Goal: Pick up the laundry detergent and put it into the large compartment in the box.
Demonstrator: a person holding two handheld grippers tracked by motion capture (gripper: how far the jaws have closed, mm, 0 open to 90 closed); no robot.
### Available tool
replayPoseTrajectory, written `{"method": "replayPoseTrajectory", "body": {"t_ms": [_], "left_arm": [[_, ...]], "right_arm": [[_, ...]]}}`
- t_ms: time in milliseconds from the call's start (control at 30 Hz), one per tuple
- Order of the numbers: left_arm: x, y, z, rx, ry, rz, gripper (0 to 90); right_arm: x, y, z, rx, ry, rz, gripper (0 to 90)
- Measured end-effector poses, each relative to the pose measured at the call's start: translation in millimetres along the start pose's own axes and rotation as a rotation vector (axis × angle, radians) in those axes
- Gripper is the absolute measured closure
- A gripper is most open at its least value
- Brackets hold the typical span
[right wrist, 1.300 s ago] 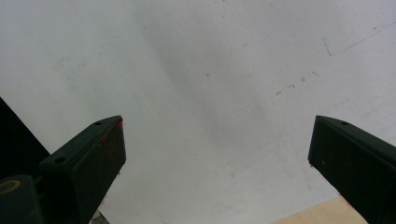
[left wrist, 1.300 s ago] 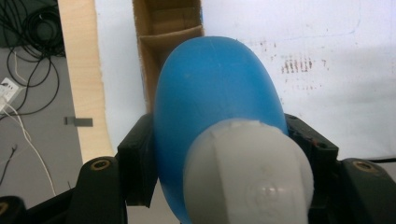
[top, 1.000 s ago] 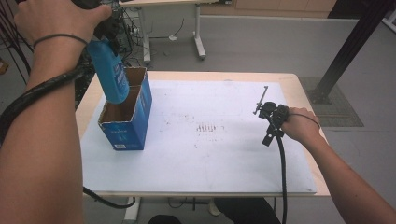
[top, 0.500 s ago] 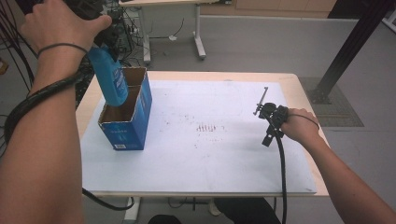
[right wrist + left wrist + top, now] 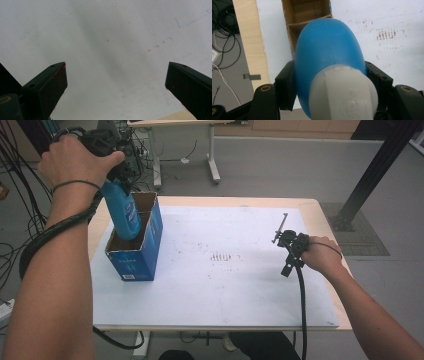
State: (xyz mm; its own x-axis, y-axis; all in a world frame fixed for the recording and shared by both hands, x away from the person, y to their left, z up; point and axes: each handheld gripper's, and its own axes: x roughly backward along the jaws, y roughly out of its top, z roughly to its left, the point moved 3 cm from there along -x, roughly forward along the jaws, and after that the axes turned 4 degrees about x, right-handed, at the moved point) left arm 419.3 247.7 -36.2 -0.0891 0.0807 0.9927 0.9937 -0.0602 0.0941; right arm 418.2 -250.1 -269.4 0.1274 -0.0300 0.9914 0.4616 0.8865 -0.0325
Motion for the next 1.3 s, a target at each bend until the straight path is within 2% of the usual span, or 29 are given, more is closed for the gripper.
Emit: {"method": "replayPoseTrajectory", "body": {"t_ms": [800, 1300], "left_arm": [[-32.4, 6.3, 8.7, 0.002, -0.006, 0.026, 37.3], [-53.0, 4.6, 12.5, 0.005, -0.006, 0.039, 37.4]], "right_arm": [[-5.5, -2.3, -6.6, -0.007, 0.009, 0.003, 4.0], [-7.5, -2.3, -7.0, -0.012, 0.015, 0.001, 4.0]]}}
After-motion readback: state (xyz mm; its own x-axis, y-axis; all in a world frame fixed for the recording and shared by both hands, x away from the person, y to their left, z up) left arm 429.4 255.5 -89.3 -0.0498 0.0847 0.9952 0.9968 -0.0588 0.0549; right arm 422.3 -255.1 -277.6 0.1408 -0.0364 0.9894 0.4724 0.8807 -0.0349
